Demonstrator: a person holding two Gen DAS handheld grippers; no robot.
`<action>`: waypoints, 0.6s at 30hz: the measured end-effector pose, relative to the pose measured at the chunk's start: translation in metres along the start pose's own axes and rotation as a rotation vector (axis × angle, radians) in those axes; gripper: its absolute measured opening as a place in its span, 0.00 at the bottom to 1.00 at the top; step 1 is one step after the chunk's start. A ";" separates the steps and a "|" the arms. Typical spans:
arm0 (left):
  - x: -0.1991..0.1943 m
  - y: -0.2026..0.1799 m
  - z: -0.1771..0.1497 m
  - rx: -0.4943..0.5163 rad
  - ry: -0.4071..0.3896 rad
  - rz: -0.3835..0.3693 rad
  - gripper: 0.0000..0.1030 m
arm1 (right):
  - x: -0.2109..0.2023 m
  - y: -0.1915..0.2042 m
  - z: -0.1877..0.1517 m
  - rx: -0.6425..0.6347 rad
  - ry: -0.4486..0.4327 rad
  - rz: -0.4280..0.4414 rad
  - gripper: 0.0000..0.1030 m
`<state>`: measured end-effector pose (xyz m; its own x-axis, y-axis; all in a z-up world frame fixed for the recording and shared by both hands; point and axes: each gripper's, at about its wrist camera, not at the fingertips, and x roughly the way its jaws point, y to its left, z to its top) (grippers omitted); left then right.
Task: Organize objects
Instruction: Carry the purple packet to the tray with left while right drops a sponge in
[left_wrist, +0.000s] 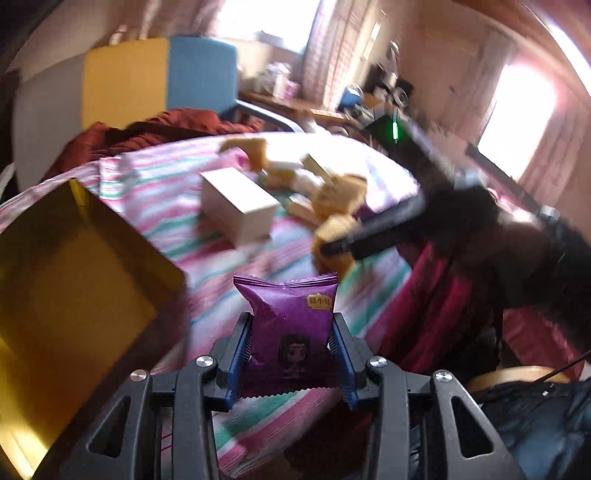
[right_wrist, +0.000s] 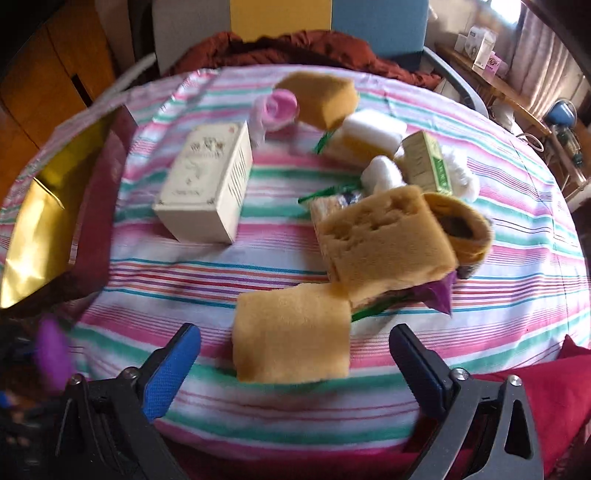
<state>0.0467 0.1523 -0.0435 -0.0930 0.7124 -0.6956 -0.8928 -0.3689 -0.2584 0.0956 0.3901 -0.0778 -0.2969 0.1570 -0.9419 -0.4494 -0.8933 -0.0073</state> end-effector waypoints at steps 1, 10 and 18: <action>-0.004 0.003 0.002 -0.017 -0.015 0.007 0.40 | 0.004 0.003 -0.001 -0.015 0.013 0.001 0.57; -0.040 0.051 0.009 -0.195 -0.129 0.145 0.40 | -0.041 0.035 -0.020 -0.155 -0.080 0.108 0.57; -0.078 0.113 -0.002 -0.376 -0.171 0.405 0.40 | -0.078 0.128 0.021 -0.322 -0.272 0.233 0.59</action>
<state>-0.0459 0.0540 -0.0196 -0.4928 0.5453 -0.6781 -0.5564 -0.7966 -0.2362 0.0432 0.2725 0.0017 -0.5878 0.0032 -0.8090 -0.0738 -0.9960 0.0496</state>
